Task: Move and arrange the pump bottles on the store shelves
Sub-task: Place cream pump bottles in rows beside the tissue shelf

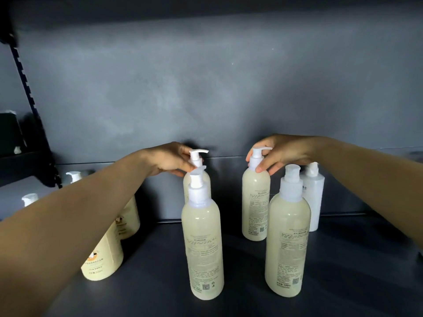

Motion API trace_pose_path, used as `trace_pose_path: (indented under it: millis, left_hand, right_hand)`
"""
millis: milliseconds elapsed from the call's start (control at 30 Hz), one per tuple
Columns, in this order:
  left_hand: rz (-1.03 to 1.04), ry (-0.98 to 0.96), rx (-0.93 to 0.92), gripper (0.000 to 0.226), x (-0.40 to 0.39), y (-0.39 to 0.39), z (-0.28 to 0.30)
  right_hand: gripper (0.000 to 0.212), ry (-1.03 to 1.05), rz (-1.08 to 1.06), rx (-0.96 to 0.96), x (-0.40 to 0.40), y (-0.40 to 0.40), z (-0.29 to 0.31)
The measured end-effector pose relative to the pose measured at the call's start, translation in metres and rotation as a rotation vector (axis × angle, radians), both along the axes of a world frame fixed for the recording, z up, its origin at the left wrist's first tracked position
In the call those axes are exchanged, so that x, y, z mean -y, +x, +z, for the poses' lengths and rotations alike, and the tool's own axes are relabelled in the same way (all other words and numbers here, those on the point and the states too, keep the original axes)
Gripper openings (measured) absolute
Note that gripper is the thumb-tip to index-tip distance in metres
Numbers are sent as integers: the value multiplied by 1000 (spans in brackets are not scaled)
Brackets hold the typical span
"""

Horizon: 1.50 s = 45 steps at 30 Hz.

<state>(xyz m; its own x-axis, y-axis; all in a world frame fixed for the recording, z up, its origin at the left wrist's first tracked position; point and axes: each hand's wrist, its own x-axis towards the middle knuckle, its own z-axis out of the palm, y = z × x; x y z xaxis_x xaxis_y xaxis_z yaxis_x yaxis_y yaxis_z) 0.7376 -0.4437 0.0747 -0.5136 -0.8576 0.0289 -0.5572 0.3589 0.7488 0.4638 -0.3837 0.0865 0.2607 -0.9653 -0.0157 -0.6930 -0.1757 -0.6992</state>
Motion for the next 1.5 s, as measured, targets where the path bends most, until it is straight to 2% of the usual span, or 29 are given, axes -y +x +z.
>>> trace_pose_path:
  millis: [167, 267, 500, 700, 867, 1033, 1133, 1233, 1300, 1333, 1500]
  left_hand:
    - [10, -6, -2, 22, -2, 2, 2]
    - [51, -42, 23, 25, -1, 8, 1]
    - [99, -62, 41, 27, -1, 27, 4]
    - [85, -91, 87, 16, 0, 64, 11]
    - [94, -154, 162, 13, 4, 81, 14]
    - [236, -304, 256, 24, 9, 81, 8]
    - [283, -298, 271, 36, 9, 78, 4]
    - [177, -127, 194, 30, 11, 80, 2]
    - [145, -57, 170, 37, 11, 82, 0]
    - [148, -58, 164, 35, 12, 82, -2]
    - [242, -117, 196, 28, 10, 86, -2]
  right_hand:
    - [37, 14, -12, 97, -3, -3, -5]
    - [37, -15, -19, 109, -1, 1, -4]
    - [21, -36, 40, -26, 4, 38, 12]
    - [22, -86, 38, -88, 9, 85, 34]
    - [21, -86, 39, -207, 17, 128, 27]
    - [19, -107, -21, -353, 19, 146, 19]
    - [25, -146, -119, -410, 21, 152, 16]
    - [29, 6, -59, -213, 20, 148, 12]
    - [46, 128, 15, -58, 18, 140, 11]
    - [49, 138, 23, -21, 17, 137, 9]
    - [36, 40, -26, 76, 18, 140, -2]
